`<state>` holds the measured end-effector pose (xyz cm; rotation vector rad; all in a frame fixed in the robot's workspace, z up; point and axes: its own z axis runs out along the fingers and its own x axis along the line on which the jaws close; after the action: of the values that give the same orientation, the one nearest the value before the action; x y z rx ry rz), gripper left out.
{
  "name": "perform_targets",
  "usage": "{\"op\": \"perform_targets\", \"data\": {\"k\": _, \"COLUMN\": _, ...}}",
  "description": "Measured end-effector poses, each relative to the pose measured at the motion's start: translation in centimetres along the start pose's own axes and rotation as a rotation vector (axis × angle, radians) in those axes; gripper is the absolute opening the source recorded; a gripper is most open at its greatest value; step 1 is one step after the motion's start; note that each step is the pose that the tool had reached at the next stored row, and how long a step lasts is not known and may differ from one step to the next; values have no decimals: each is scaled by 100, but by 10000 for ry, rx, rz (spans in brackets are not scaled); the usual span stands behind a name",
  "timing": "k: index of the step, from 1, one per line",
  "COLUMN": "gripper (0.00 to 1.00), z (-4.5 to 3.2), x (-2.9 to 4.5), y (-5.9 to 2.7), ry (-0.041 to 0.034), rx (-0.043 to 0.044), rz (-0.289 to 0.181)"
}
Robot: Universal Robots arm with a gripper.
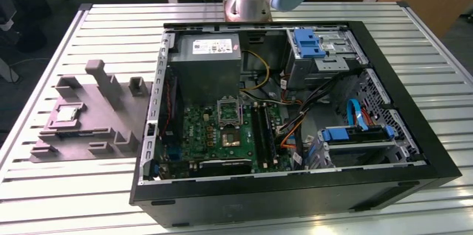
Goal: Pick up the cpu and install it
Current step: 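Pick up the cpu and move it towards the insertion slot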
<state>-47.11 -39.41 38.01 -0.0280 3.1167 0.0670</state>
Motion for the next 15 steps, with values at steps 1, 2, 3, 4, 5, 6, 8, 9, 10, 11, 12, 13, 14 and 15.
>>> {"op": "perform_targets", "data": {"k": 1, "gripper": 59, "z": 10, "x": 0, "y": -1, "ry": 1, "rx": -2, "rz": -45}}
{"op": "perform_targets", "data": {"k": 2, "gripper": 59, "z": 19, "x": 0, "y": -1, "ry": 3, "rx": -3, "rz": -78}}
{"op": "perform_targets", "data": {"k": 3, "gripper": 59, "z": 28, "x": 0, "y": -1, "ry": 5, "rx": -3, "rz": -90}}
{"op": "perform_targets", "data": {"k": 4, "gripper": 59, "z": 36, "x": 0, "y": -2, "ry": 4, "rx": -3, "rz": -93}}
{"op": "perform_targets", "data": {"k": 5, "gripper": 59, "z": 42, "x": 1, "y": -2, "ry": 5, "rx": -3, "rz": -94}}
{"op": "perform_targets", "data": {"k": 6, "gripper": 59, "z": 45, "x": 1, "y": -2, "ry": 6, "rx": -3, "rz": -95}}
{"op": "perform_targets", "data": {"k": 8, "gripper": 59, "z": 47, "x": 1, "y": -2, "ry": 5, "rx": -4, "rz": -96}}
{"op": "perform_targets", "data": {"k": 9, "gripper": 59, "z": 48, "x": 1, "y": -3, "ry": 4, "rx": -3, "rz": -96}}
{"op": "perform_targets", "data": {"k": 10, "gripper": 59, "z": 48, "x": 1, "y": -3, "ry": 4, "rx": -4, "rz": -96}}
{"op": "perform_targets", "data": {"k": 11, "gripper": 59, "z": 49, "x": 1, "y": -3, "ry": 4, "rx": -4, "rz": -96}}
{"op": "perform_targets", "data": {"k": 12, "gripper": 59, "z": 52, "x": 1, "y": -3, "ry": 3, "rx": -4, "rz": -95}}
{"op": "perform_targets", "data": {"k": 13, "gripper": 59, "z": 56, "x": 1, "y": -3, "ry": 1, "rx": -5, "rz": -96}}
{"op": "perform_targets", "data": {"k": 14, "gripper": 59, "z": 59, "x": 1, "y": -4, "ry": 3, "rx": -4, "rz": -95}}
{"op": "perform_targets", "data": {"k": 15, "gripper": 59, "z": 63, "x": 1, "y": -5, "ry": 4, "rx": -4, "rz": -96}}
